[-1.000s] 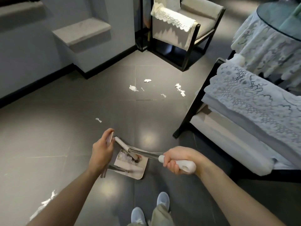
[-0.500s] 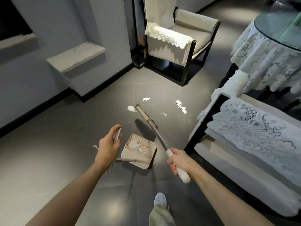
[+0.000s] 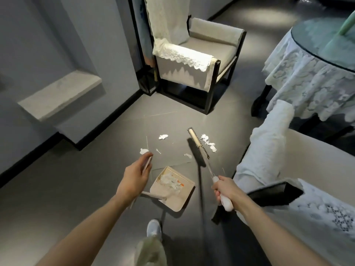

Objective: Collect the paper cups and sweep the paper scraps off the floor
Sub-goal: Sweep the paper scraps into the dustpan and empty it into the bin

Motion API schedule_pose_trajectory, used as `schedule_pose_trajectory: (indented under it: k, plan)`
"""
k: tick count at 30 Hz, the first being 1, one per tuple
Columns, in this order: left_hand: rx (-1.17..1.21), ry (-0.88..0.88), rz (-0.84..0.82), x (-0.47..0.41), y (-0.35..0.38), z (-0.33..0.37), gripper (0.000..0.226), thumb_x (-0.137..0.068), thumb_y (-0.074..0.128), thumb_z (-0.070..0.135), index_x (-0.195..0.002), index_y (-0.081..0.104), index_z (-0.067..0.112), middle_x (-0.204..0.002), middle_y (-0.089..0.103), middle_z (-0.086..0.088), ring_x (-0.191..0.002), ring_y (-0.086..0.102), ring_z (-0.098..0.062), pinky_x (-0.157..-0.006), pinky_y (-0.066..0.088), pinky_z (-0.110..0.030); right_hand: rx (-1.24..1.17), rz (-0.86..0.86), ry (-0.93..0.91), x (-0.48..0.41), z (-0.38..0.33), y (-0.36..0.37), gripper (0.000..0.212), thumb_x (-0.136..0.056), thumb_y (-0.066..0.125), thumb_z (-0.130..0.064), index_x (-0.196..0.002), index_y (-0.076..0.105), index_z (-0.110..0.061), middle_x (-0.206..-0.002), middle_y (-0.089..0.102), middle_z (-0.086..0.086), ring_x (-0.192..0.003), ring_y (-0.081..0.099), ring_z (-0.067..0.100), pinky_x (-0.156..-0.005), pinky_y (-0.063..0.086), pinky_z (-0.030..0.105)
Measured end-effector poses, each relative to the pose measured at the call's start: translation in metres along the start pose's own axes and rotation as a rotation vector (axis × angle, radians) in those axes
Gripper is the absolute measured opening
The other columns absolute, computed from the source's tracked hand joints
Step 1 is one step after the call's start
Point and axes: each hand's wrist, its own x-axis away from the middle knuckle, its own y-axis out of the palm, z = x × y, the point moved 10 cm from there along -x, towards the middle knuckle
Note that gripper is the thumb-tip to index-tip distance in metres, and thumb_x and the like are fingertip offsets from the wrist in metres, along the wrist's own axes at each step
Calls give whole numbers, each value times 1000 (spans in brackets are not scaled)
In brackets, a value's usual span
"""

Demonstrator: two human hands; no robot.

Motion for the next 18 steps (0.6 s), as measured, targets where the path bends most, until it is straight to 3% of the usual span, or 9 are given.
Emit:
schedule_pose_trajectory:
  k: [5, 10, 18]
  plan:
    - [-30, 38, -141, -89, 9, -7, 33, -99, 46, 25, -131, 46, 33, -114, 60, 1, -79, 57, -16, -80, 55, -39, -128, 83, 38, -49, -43, -13, 20, -87, 42, 6, -92, 56, -7, -40, 48, -1, -33, 42, 9, -35, 36, 17]
    - [-47, 33, -238, -159, 24, -11, 33, -99, 47, 22, -131, 46, 32, -126, 58, 3, -96, 60, -22, -83, 53, -40, -203, 148, 81, -85, -76, -32, 19, -87, 42, 6, -94, 55, -7, -53, 50, 4, -35, 43, 9, -36, 36, 18]
    - [-46, 43, -189, -248, 38, -5, 33, -99, 47, 23, -132, 46, 27, -126, 59, 0, -103, 61, -22, -88, 49, -33, -144, 173, 179, -146, -124, -70, 16, -89, 44, 2, -98, 56, -4, -51, 49, 6, -38, 43, 10, -36, 38, 18]
